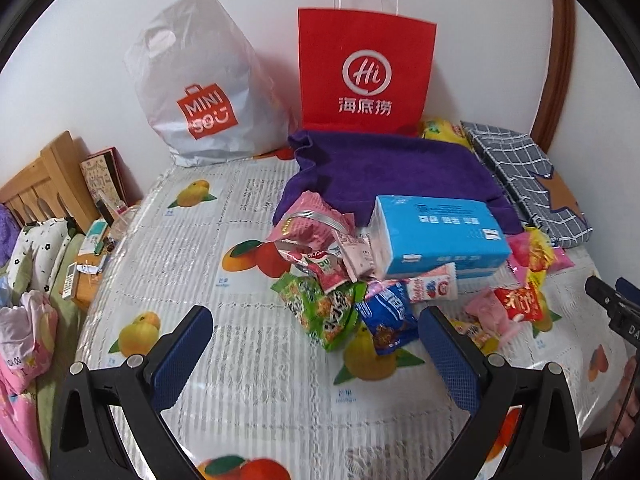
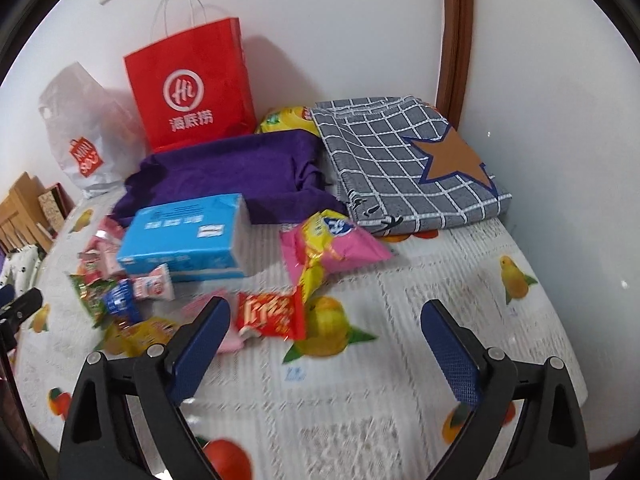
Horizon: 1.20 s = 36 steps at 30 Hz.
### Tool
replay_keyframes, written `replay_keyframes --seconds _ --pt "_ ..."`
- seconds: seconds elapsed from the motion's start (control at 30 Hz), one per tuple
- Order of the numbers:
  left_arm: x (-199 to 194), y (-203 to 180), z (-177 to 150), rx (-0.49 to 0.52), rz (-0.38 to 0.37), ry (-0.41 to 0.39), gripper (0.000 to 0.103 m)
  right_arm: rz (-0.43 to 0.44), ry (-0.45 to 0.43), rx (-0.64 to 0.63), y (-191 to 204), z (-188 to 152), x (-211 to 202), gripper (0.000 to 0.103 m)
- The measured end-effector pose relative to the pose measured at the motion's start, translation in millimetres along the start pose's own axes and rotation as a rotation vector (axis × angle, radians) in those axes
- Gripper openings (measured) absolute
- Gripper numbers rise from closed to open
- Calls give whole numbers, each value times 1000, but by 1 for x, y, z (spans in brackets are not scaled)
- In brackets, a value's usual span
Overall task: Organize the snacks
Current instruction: 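Grasp the pink-yellow chip bag with the right tool while the left tool approaches the snack pile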
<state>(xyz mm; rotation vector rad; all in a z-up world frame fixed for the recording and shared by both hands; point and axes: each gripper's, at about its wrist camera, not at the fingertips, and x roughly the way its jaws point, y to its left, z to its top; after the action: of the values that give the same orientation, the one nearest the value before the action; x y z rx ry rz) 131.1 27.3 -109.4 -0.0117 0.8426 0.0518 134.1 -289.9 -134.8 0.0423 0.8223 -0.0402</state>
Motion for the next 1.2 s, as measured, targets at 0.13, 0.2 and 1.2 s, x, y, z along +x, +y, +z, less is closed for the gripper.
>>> replay_keyframes --seconds 0.13,0.2,1.2 --pt "21 3 11 -11 20 37 103 -22 10 -31 1 15 24 96" --pt "32 4 17 -22 23 59 103 -19 18 -38 1 21 36 96" --pt "95 17 42 -69 9 154 103 12 130 -76 0 37 137 67"
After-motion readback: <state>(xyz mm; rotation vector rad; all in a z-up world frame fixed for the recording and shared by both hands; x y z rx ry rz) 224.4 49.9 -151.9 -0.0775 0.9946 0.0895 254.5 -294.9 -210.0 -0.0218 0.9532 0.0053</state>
